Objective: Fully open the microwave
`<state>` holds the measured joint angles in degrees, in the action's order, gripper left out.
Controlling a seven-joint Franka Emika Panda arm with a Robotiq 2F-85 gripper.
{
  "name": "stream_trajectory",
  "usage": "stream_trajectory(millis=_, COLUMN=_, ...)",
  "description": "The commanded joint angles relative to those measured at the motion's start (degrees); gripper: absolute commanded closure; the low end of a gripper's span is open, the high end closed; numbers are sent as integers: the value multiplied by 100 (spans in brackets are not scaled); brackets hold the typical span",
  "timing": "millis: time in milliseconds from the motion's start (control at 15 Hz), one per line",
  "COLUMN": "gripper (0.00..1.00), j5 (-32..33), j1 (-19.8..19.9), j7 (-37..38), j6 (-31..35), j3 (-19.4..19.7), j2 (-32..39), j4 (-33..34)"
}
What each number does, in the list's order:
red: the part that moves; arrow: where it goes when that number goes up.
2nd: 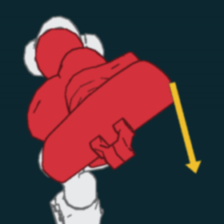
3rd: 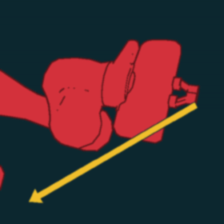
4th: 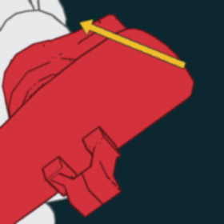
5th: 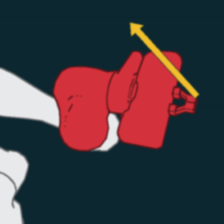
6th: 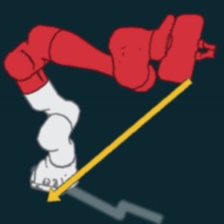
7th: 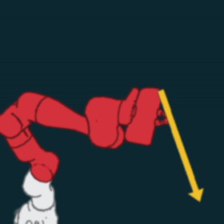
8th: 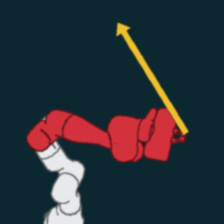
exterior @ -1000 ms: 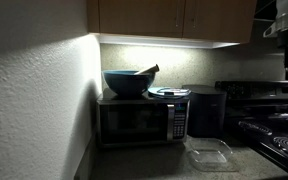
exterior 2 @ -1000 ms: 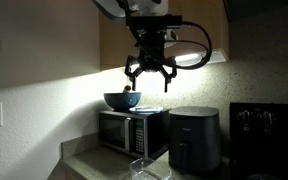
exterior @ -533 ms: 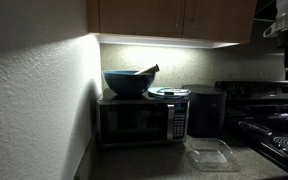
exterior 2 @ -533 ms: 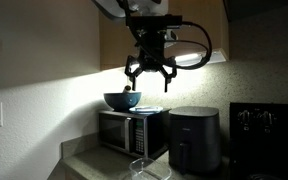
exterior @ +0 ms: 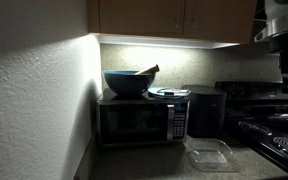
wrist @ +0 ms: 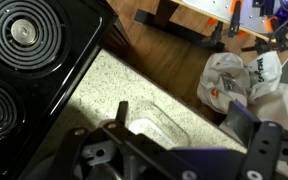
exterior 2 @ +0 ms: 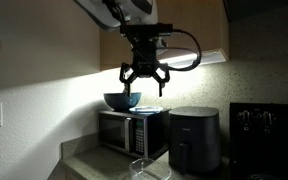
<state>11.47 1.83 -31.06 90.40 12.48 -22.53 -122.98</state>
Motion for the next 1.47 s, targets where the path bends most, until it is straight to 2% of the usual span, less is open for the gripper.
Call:
stream_trajectory(millis=0, gripper=0, j5=558, j1=-164, j7=31, j6=-58, j3=-499, j2=77, j4=-426)
stream_trajectory(millis=200, gripper=0, j5=767, j1=-396, j7=-298, j6=-202, j3=-735, j2=199, j4=-626)
stream_trajectory(millis=267, gripper=0, j5=550, j1=-317, j7=-35, j6=-76, j3=-641, j2=170, j4=-530)
stream_trajectory(millis=533, gripper=0, j5=560, j1=-345, j7=-12, j6=-73, j3=-654, j2=218, j4=-530)
stream_trajectory(millis=867, gripper=0, j5=7, j1=-435, j7=-10, j6=1512, j3=-585, j2=219, j4=-952)
stream_trajectory(millis=1200, gripper=0, j5=-639, j1=-535, j7=-187, j6=2633, j3=-562, j2=398, j4=-1239)
stream_trajectory(millis=1267, gripper=0, j5=-693, j1=-532, j7=-190, j6=2784, j3=-570, j2=422, j4=-1238)
stream_trajectory(millis=1333, gripper=0, j5=-489, j1=-465, j7=-29, j6=2462, j3=-662, j2=423, j4=-1149)
stream_trajectory(millis=1400, gripper=0, j5=-534, j1=-467, j7=-29, j6=2571, j3=-663, j2=454, j4=-1152)
